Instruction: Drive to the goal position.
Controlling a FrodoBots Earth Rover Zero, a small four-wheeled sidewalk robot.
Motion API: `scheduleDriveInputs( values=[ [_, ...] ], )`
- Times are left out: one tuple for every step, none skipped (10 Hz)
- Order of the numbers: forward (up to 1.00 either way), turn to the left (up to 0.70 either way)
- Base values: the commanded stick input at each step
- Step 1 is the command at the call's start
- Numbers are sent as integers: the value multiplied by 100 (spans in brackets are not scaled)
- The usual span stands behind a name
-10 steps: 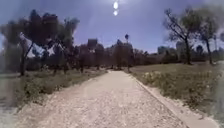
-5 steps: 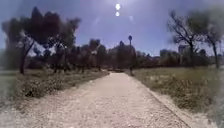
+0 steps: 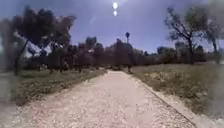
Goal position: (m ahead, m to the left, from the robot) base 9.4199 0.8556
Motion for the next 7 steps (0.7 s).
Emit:
scheduleDriveInputs(
  values=[
    [85,0],
    [85,0],
    [85,0],
    [85,0],
    [85,0],
    [85,0],
    [85,0]
  ],
)
